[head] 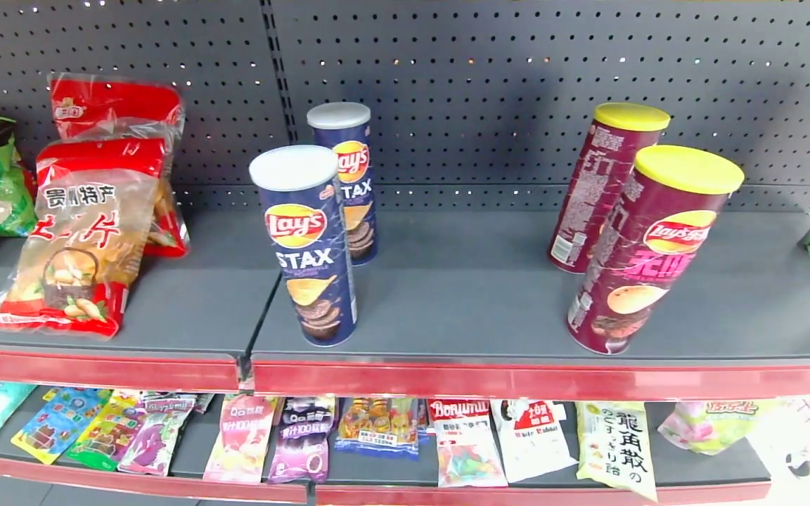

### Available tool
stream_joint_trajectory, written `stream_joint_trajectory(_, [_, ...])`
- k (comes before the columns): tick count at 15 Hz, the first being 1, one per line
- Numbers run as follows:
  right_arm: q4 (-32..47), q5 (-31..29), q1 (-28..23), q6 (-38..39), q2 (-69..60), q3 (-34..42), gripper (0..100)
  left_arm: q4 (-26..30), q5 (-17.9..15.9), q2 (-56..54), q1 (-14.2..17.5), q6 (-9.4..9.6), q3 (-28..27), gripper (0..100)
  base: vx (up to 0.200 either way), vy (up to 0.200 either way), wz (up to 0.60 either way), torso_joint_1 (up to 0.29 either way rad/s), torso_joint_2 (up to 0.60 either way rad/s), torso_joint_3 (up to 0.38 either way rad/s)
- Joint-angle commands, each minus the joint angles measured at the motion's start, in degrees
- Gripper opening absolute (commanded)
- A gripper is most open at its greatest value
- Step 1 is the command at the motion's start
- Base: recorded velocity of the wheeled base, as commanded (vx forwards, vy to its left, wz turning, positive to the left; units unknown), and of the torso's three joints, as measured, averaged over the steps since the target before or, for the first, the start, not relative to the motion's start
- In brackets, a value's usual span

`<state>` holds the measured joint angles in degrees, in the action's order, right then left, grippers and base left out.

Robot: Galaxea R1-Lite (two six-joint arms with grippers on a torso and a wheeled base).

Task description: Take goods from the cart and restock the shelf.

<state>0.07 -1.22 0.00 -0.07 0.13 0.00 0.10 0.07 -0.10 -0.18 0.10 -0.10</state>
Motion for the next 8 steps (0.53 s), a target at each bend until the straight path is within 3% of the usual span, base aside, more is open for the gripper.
stream_joint_trajectory(1, [0.01,-0.01,0.0,-0.01,-0.05,0.0,100,-0.01,0.01,0.1,0.01,-0.01,0.01,100,0.0,-0.2,0.0,-0.002,0.0,0.002])
stream_joint_trajectory(8, [0.01,-0.01,0.0,0.07,-0.05,0.0,100,-0.01,0.01,0.1,0.01,-0.01,0.01,100,0.0,-0.2,0.0,0.004,0.0,0.002])
